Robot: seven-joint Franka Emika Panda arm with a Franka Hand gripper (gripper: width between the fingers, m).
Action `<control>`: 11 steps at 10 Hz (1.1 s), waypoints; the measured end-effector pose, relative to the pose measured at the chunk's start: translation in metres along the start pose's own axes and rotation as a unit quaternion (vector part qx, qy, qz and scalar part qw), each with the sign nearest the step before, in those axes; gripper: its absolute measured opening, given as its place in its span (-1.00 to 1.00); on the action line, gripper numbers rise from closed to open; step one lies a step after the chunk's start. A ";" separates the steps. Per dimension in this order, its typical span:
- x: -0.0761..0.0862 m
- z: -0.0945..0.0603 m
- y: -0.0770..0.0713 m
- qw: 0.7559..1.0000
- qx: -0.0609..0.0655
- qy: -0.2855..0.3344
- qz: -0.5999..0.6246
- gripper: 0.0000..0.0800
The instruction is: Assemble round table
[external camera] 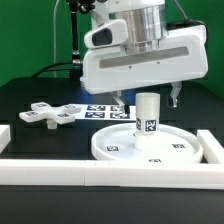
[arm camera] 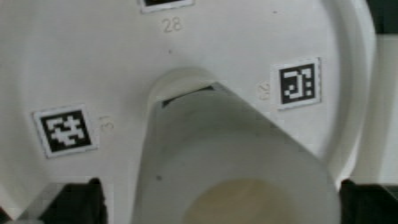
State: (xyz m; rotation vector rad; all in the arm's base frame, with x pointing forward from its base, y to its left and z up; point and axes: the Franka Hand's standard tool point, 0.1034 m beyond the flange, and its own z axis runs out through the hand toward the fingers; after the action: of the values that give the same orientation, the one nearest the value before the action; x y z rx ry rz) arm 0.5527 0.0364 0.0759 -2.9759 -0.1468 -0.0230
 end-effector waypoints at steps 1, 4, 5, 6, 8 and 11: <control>-0.003 0.000 0.002 0.999 -0.003 0.002 -0.054 0.62; -0.004 0.001 0.004 0.989 -0.003 0.001 -0.149 0.62; -0.005 0.001 0.005 0.985 -0.003 0.000 -0.175 0.62; -0.005 0.002 0.006 0.980 -0.004 0.000 -0.201 0.62; -0.004 0.002 0.006 0.955 -0.018 -0.004 -0.296 0.62; 0.001 0.000 -0.003 0.907 -0.039 -0.016 -0.419 0.62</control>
Offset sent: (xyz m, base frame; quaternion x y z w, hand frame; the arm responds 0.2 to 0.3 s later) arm 0.0000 0.0000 0.0000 0.0000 0.0000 -0.1938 0.9810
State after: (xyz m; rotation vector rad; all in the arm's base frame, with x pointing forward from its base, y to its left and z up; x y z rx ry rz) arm 0.5538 0.0398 0.0759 -2.7287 -1.4253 -0.0830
